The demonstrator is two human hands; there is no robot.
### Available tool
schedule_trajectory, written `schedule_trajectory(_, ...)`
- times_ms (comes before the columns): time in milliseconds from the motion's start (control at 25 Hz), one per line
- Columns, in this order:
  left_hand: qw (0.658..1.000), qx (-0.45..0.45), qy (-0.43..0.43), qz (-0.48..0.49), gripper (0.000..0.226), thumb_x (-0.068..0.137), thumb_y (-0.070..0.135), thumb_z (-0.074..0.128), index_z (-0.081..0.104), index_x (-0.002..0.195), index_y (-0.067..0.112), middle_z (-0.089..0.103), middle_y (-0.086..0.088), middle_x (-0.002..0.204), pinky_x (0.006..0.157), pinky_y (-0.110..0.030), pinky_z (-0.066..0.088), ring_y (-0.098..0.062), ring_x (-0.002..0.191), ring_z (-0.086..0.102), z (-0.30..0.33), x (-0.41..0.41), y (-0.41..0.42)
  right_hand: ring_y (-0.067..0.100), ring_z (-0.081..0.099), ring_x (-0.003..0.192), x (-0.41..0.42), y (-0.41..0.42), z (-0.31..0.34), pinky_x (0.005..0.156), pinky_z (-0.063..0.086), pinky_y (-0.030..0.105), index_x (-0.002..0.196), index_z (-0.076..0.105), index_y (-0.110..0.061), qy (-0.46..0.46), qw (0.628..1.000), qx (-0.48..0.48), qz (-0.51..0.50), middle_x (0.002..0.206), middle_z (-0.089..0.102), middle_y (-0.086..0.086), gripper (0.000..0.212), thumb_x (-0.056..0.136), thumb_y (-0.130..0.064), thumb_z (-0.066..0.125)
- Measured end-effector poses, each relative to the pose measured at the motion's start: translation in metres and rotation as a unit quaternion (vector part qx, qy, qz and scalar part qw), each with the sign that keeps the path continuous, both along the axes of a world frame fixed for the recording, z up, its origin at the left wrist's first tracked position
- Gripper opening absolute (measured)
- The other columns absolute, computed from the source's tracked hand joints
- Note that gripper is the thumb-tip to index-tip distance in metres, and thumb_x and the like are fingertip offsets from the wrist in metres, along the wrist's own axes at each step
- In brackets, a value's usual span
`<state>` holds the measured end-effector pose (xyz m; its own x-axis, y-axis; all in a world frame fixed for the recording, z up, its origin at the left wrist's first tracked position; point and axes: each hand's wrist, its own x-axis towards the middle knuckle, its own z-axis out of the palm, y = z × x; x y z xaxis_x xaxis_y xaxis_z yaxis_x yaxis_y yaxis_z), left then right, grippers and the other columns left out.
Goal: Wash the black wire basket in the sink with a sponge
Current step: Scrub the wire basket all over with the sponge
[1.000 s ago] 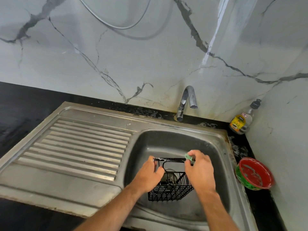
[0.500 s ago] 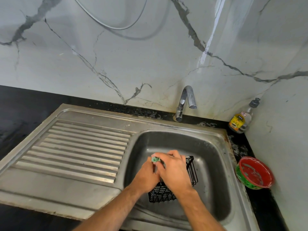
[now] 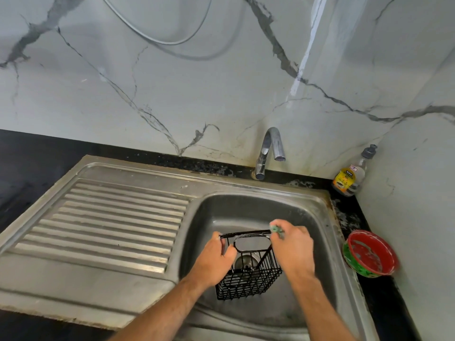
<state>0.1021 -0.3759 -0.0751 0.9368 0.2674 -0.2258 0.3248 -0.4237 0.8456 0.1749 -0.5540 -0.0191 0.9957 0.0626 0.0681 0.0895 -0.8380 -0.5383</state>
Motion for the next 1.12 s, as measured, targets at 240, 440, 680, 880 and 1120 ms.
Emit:
schedule_trajectory(240, 1.0, 0.008, 0.005, 0.002, 0.017, 0.095, 0.03, 0.052, 0.042, 0.087, 0.02, 0.047, 0.002, 0.079, 0.066, -0.036, 0.045, -0.012, 0.068, 0.044, 0.002, -0.002, 0.0, 0.021, 0.062, 0.098, -0.017, 0.023, -0.002, 0.091, 0.048, 0.041, 0.113, 0.072, -0.034, -0.045, 0.996, -0.037, 0.068, 0.093, 0.074, 0.001, 0.026, 0.09, -0.027, 0.065)
schedule_trajectory(440, 1.0, -0.006, 0.003, 0.009, 0.015, 0.095, 0.029, 0.051, 0.042, 0.088, 0.019, 0.046, 0.003, 0.077, 0.064, -0.033, 0.043, -0.01, 0.067, 0.043, 0.002, -0.008, 0.005, 0.019, 0.068, 0.094, 0.008, -0.018, -0.005, 0.086, 0.053, 0.031, 0.111, 0.073, -0.03, 0.052, 0.994, 0.077, -0.054, 0.099, 0.075, 0.0, 0.021, 0.092, -0.028, 0.064)
schedule_trajectory(680, 1.0, -0.018, -0.009, 0.008, 0.013, 0.099, 0.021, 0.051, 0.043, 0.091, 0.017, 0.047, 0.003, 0.072, 0.054, -0.02, 0.04, -0.001, 0.054, 0.043, -0.001, -0.016, 0.005, -0.005, 0.063, 0.085, -0.002, -0.025, -0.01, 0.073, 0.042, 0.007, 0.11, 0.074, -0.03, 0.093, 0.971, 0.212, -0.065, 0.097, 0.075, -0.009, 0.021, 0.09, -0.026, 0.072)
schedule_trajectory(880, 1.0, -0.008, -0.017, 0.022, 0.011, 0.099, 0.022, 0.05, 0.043, 0.091, 0.018, 0.045, 0.004, 0.072, 0.057, -0.023, 0.038, -0.003, 0.057, 0.041, -0.001, -0.021, 0.003, -0.009, 0.062, 0.088, -0.001, -0.026, -0.005, 0.083, 0.046, 0.011, 0.106, 0.075, -0.028, 0.114, 0.965, 0.232, -0.055, 0.092, 0.073, -0.016, 0.02, 0.087, -0.022, 0.075)
schedule_trajectory(1120, 0.998, -0.041, -0.012, 0.037, 0.015, 0.094, 0.028, 0.051, 0.045, 0.096, 0.015, 0.055, -0.005, 0.083, 0.072, -0.033, 0.048, -0.011, 0.074, 0.05, 0.0, -0.02, -0.002, -0.013, 0.062, 0.08, -0.02, -0.033, 0.003, 0.073, 0.043, 0.006, 0.1, 0.077, -0.034, 0.121, 0.978, 0.171, -0.015, 0.079, 0.07, -0.024, 0.022, 0.084, -0.02, 0.075)
